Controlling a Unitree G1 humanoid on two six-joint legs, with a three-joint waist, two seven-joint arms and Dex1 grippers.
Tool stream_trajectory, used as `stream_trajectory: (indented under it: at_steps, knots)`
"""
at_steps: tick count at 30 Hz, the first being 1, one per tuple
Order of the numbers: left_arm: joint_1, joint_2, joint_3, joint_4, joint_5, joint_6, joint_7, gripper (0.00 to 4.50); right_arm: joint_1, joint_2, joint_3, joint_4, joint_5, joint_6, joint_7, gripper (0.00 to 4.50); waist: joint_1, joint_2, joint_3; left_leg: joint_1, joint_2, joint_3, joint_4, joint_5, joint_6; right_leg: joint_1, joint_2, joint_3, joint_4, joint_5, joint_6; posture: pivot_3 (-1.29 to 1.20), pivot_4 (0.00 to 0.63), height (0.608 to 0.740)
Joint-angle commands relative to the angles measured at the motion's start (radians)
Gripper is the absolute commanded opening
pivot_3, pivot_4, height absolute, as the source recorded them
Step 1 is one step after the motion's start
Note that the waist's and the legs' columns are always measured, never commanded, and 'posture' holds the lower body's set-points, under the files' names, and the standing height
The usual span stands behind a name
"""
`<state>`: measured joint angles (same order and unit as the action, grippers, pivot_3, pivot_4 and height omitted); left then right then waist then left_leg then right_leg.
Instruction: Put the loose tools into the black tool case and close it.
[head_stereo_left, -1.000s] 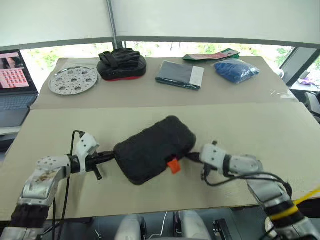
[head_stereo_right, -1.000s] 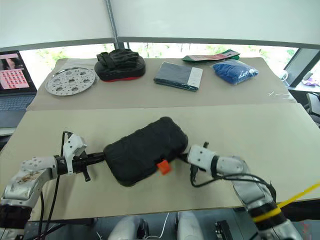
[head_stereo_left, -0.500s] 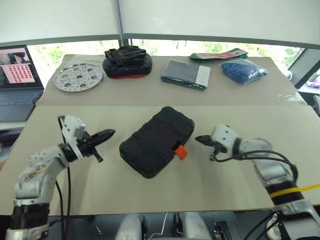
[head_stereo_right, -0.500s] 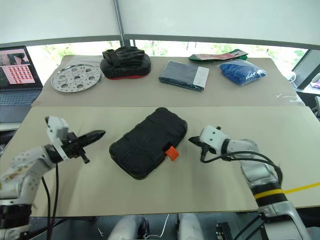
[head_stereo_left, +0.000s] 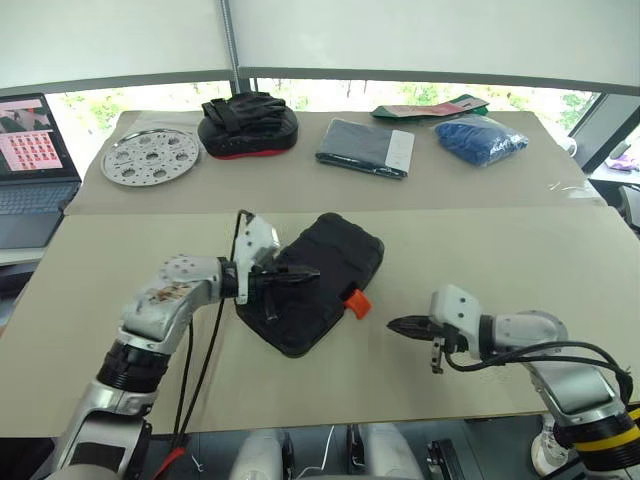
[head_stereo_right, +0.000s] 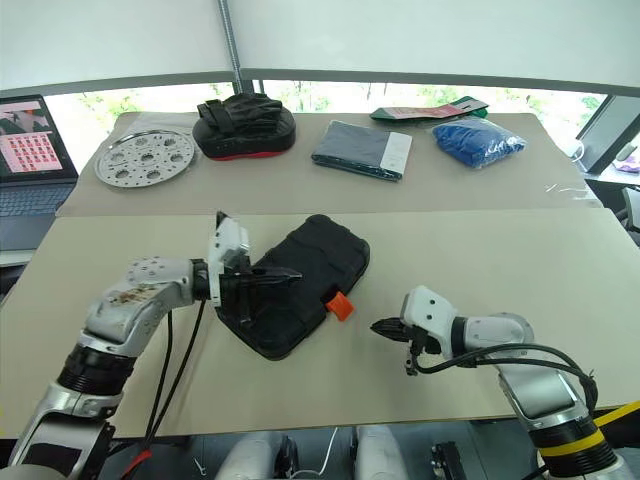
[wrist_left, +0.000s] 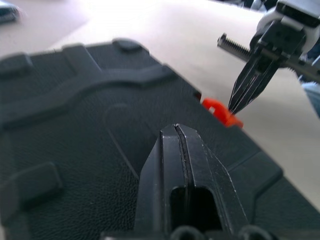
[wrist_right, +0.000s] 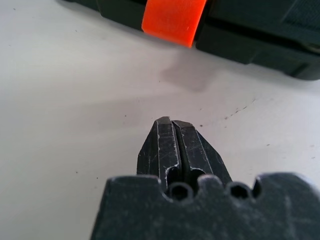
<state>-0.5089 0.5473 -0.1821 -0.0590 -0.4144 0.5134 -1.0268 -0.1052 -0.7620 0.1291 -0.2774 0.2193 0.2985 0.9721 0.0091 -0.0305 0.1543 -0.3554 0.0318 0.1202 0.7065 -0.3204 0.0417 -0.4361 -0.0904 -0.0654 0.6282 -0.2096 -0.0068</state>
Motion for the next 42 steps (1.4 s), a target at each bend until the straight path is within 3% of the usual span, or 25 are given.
stream_trajectory:
  at_steps: [1,21,26,32,35,42]
  knots:
    - [-0.012,-0.027,-0.034,0.036,0.046,-0.024,0.013,0.02,-0.016,0.002,-0.035,-0.06,0.025,0.031,-0.017,0.0,0.003,0.0,0.0,0.0,0.0,0.0,0.001,0.0,0.0,0.0,0.0,0.0,0.0,0.0,0.0,0.0,0.15,0.74]
    - [0.03,-0.043,-0.053,0.058,0.103,-0.018,0.024,0.02,-0.158,0.11,0.06,0.002,-0.016,0.034,-0.023,0.0,0.002,0.002,-0.001,0.004,0.001,-0.004,0.006,-0.002,0.003,0.008,0.0,-0.002,0.0,0.0,0.001,0.0,0.15,0.74]
    - [0.032,-0.038,-0.051,0.053,0.105,-0.017,0.02,0.02,-0.108,0.038,0.015,-0.062,0.029,0.078,0.034,0.0,0.003,0.002,-0.002,0.004,0.001,-0.004,0.006,-0.002,0.003,0.008,-0.001,-0.002,0.0,0.0,0.001,0.0,0.15,0.74]
    - [0.042,-0.036,-0.054,0.063,0.107,-0.018,0.012,0.02,-0.079,0.0,-0.115,-0.173,0.195,0.17,0.048,0.0,0.0,0.004,-0.002,0.004,0.001,-0.004,0.006,-0.003,0.005,0.01,-0.001,-0.002,-0.001,0.0,0.001,0.0,0.15,0.74]
    - [0.04,-0.04,-0.06,0.07,0.111,-0.02,0.008,0.02,-0.104,0.016,-0.089,-0.148,0.168,0.156,0.025,0.0,0.0,0.005,-0.003,0.007,0.001,-0.005,0.005,-0.006,0.011,0.012,-0.001,-0.002,-0.001,0.0,0.001,0.0,0.15,0.74]
    - [0.038,-0.04,-0.059,0.076,0.118,-0.017,0.001,0.02,-0.148,0.064,0.001,-0.105,0.111,0.128,0.006,0.0,0.002,0.006,-0.004,0.007,0.001,-0.004,0.005,-0.004,0.007,0.012,-0.001,-0.002,-0.001,0.0,0.001,0.0,0.15,0.74]
